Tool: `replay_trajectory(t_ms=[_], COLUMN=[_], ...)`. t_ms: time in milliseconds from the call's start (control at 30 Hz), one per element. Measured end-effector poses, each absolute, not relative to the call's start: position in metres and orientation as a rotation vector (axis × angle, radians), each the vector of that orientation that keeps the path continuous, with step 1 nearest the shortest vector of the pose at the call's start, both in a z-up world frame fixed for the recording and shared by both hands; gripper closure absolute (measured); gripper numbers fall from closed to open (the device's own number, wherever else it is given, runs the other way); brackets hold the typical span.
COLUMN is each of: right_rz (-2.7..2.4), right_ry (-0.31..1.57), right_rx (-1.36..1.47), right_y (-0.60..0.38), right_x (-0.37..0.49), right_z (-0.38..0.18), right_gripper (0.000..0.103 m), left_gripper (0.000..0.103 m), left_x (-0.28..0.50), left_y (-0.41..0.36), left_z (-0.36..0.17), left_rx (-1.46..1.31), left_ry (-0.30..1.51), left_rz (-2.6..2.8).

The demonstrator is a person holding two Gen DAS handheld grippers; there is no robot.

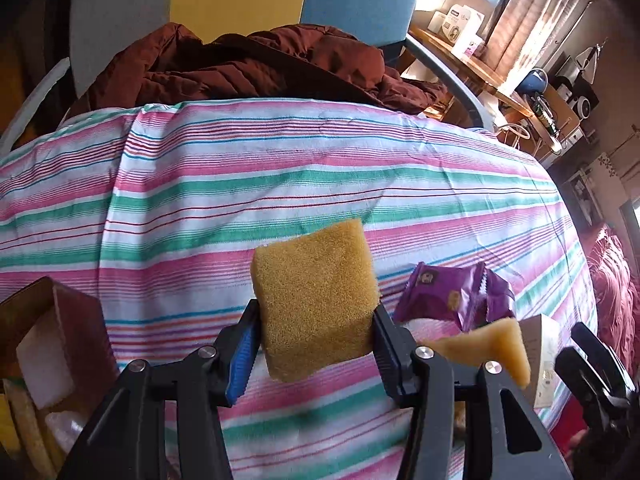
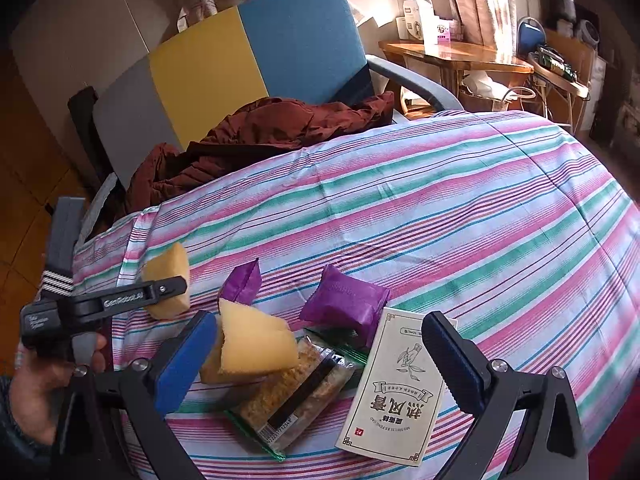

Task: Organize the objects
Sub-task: 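Grasp the large yellow sponge with the left tool, then grasp the purple snack packet with the right tool while the left tool holds the sponge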

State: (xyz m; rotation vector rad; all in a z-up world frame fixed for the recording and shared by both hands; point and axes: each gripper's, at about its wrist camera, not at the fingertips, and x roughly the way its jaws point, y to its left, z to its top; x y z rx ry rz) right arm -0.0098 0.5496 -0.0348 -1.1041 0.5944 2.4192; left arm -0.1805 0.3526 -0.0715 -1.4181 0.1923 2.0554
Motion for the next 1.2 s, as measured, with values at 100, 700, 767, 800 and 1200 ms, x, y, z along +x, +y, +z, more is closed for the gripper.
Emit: replay_trajectory(t_ms=[100, 700, 767, 800, 1200], right_rz=[2.446, 2.378, 2.392, 2.407, 2.614], right_ry=[0.53, 0.275, 0.283, 0.3, 0.332], right_rx=[-1.139, -1.547, -1.519, -1.487, -1.266], right_y=[0.539, 0.509, 0.509, 0.509, 0.473], right_x=[-0.016, -0.134, -0.13, -0.125, -0.08], right_z=[-0.033, -0.092, -0.09, -0.085, -0.018], right_gripper=[0.0, 0.062, 0.067, 0.072, 0.075], left_gripper=[0.05, 0.05, 0.05, 0.05, 0.049], left_x=[-0.17, -0.127, -0.124, -0.123, -0.098], left_y=[0.334, 0.243, 0.235, 0.232, 0.201], left_z=[-0.054, -0.024, -0.022, -0.021, -0.015], left_rx=[-1.371, -1.327, -1.32, -1.318, -1.309], left_ry=[0.171, 0.047, 0.041, 0.039, 0.01], left_rz=[2.059, 2.056, 2.067, 2.073, 2.093])
